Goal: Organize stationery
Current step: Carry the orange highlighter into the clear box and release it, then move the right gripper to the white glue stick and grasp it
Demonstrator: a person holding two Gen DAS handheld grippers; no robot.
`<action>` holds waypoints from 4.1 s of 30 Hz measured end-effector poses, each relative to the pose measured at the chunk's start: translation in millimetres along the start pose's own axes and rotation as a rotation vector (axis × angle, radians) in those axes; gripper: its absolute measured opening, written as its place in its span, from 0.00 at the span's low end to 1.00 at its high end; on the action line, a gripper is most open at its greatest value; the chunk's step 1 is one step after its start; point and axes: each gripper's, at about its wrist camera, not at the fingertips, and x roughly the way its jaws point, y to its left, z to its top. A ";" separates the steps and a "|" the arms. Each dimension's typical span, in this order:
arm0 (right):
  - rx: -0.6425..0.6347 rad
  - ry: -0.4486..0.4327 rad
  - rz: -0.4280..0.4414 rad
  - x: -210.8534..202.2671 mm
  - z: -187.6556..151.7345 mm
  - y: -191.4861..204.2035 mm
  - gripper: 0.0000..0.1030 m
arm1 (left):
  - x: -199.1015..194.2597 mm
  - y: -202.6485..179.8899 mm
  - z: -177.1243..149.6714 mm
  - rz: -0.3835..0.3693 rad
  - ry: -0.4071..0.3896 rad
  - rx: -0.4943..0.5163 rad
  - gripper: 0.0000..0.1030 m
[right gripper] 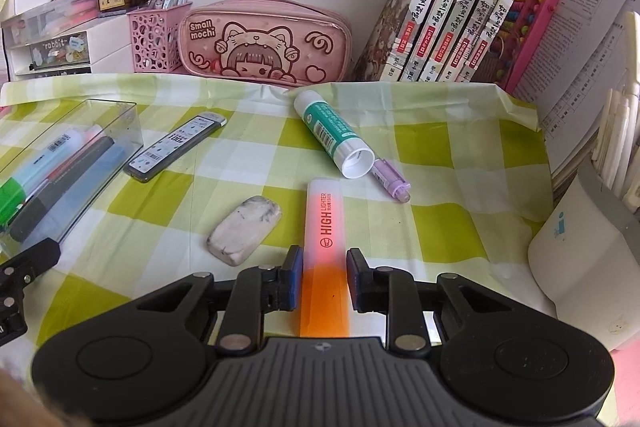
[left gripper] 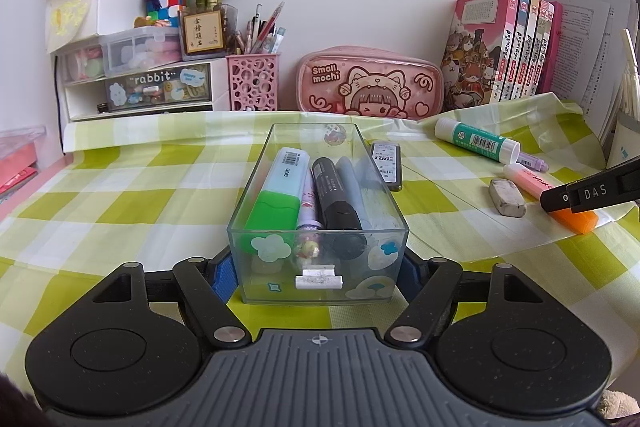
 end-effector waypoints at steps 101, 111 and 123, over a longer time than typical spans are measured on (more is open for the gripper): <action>0.451 -0.051 0.354 -27.2 46.4 34.9 0.88 | 1.5 -1.4 -0.9 -0.001 0.002 -0.003 0.71; 0.078 -0.214 0.017 -19.7 20.0 24.7 0.88 | 1.9 -2.2 -1.9 -0.001 0.001 -0.002 0.71; -0.089 -0.110 -0.011 28.1 36.2 1.1 0.88 | 2.0 -2.2 -1.8 -0.001 0.002 -0.002 0.71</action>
